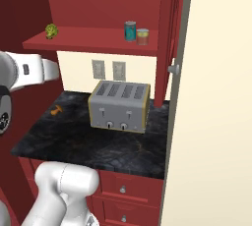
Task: Pick the cans from the counter and place them in their designated side in the cabinet.
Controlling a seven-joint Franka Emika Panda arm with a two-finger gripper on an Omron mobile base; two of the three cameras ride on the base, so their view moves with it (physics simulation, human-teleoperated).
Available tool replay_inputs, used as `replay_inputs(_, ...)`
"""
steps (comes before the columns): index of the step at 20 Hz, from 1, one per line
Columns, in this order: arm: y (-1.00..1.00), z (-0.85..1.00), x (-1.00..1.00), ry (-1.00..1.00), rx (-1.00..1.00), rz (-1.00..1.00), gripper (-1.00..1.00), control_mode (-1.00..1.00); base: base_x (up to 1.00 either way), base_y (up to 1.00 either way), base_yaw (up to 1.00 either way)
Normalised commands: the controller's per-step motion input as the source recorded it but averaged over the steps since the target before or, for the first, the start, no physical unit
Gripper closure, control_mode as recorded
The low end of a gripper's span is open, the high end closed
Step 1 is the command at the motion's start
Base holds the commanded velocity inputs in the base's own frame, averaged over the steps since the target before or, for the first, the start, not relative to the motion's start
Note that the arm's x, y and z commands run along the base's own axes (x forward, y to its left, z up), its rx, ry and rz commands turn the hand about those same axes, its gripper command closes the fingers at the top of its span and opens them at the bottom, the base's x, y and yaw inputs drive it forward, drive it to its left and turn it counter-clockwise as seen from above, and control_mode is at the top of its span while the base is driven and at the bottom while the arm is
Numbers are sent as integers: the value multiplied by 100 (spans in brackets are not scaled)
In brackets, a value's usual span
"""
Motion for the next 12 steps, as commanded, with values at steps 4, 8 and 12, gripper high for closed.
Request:
replay_inputs(4, -3, 18, 2, -7, 0, 0, 100, -100, 0, 0, 0)
replay_inputs(8, -11, 16, 10, -5, 0, 0, 100, -100, 0, 0, 0)
replay_inputs(12, -14, 14, 15, -5, 0, 0, 100, -100, 0, 0, 0)
